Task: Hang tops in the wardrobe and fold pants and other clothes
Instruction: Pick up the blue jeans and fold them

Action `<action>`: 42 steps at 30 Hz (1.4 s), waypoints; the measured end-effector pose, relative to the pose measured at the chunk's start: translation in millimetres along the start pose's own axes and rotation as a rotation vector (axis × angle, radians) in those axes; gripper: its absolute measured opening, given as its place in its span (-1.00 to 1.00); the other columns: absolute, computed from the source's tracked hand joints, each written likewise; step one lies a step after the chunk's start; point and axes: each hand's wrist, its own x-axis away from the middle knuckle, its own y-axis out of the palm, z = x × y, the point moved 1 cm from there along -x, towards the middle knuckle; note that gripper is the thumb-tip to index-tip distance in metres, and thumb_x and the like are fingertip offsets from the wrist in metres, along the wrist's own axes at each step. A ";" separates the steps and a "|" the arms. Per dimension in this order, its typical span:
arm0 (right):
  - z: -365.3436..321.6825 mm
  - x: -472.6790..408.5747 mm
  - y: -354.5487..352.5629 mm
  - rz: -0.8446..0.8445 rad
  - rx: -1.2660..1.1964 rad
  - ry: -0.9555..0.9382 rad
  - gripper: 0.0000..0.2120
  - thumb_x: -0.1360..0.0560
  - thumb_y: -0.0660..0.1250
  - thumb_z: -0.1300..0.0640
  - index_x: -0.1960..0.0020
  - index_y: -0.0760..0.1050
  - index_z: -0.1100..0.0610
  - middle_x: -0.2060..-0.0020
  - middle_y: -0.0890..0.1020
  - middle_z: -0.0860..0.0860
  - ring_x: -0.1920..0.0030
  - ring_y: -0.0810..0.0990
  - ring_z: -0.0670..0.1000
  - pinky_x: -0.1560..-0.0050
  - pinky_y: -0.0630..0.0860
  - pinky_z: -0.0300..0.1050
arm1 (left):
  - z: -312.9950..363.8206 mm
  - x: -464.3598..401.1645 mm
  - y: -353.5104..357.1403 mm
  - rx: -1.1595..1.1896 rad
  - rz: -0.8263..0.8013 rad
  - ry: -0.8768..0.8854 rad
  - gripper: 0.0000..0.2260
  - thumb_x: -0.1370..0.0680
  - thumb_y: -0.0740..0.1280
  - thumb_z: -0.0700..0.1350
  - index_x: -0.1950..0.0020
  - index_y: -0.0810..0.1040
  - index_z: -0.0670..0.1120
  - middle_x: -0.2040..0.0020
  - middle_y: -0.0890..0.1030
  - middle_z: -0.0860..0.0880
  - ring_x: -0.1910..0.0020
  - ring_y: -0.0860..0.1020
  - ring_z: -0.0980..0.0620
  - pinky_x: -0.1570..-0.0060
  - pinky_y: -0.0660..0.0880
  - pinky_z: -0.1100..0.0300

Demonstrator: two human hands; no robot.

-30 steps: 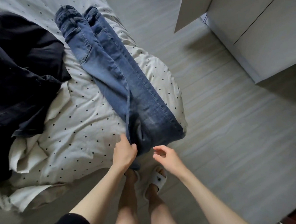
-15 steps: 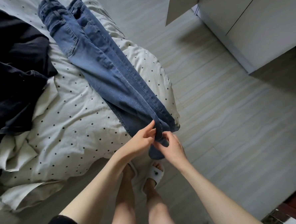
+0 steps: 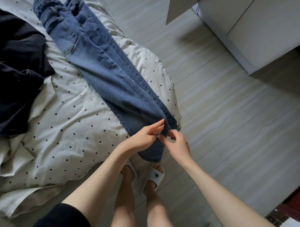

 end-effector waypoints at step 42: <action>-47.7 -17.9 -54.7 -0.391 -0.257 0.066 -0.88 -0.56 0.09 0.27 -0.02 0.36 0.14 0.14 0.37 0.09 0.09 0.30 0.03 0.20 0.21 -0.11 | -44.1 -31.2 -51.4 1.260 0.632 -0.034 -0.66 -0.57 0.28 -0.03 -0.28 0.42 -0.16 -0.20 0.56 -0.24 -0.09 0.58 -0.15 -0.01 0.57 0.11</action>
